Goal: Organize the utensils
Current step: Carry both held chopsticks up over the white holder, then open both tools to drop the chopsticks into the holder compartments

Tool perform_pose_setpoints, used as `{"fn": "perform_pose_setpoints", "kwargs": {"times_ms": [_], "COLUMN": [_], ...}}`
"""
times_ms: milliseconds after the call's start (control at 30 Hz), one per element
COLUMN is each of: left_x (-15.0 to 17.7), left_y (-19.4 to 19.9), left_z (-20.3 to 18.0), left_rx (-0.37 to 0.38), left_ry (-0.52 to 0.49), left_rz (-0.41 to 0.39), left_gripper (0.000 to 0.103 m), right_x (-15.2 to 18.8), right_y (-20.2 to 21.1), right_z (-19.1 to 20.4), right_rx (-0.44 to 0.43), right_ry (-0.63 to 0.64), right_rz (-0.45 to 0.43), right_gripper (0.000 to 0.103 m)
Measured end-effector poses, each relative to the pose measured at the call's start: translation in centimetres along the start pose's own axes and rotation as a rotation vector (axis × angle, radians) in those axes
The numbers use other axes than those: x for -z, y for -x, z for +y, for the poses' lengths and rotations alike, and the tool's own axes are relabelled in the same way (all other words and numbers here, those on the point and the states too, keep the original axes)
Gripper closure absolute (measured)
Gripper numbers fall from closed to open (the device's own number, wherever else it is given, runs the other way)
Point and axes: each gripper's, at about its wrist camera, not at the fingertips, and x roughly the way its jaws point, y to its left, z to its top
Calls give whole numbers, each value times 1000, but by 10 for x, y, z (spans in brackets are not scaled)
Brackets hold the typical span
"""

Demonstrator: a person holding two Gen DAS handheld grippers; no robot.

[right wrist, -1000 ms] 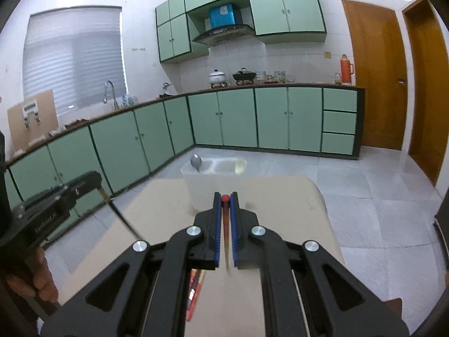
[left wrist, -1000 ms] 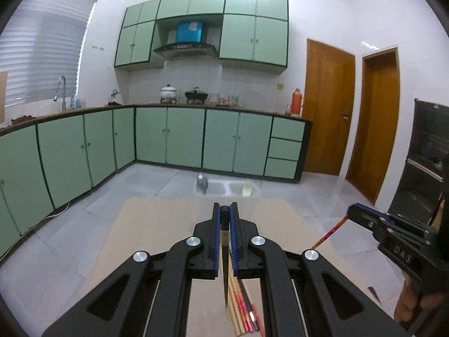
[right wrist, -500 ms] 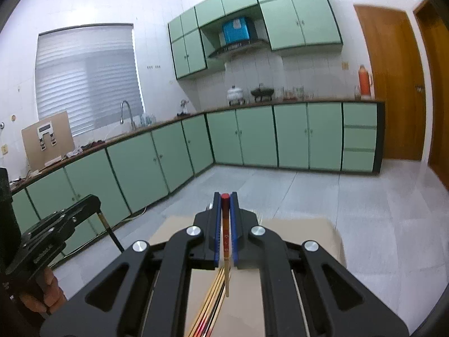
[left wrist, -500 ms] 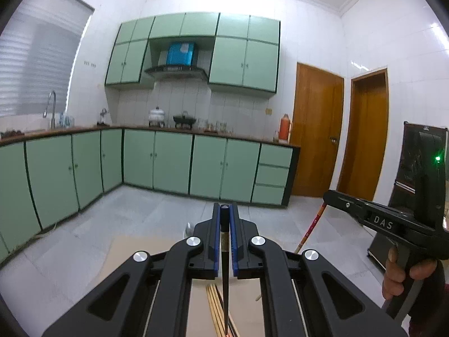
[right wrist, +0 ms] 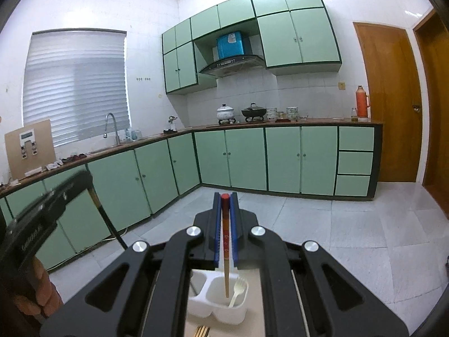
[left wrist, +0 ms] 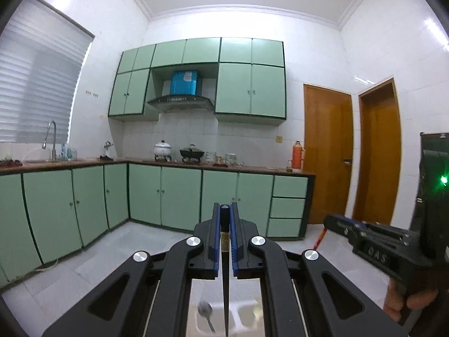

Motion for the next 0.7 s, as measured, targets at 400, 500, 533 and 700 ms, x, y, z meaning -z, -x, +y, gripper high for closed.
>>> {"fn": "perform_pose_setpoints", "kwargs": {"times_ms": [400,500,533,700], "left_x": [62,76,79,72], "left_y": [-89,-94,-92,-73], "left_z": [13,18,18,18], "left_rx": [-27,-32,-33,-36], "left_ry": [11,22,25,19], "left_rz": [161,213,214,191], "left_gripper": [97,96,95,75], "right_x": [53,66,69,70], "right_y": [-79,-80,-80,-62], "right_z": [-8,-6,-7,-10], "right_rx": [1,0,0,17], "right_ry": [-11,-16,-18,-42], "right_rz": [144,170,175,150], "right_gripper": [98,95,94,71]}}
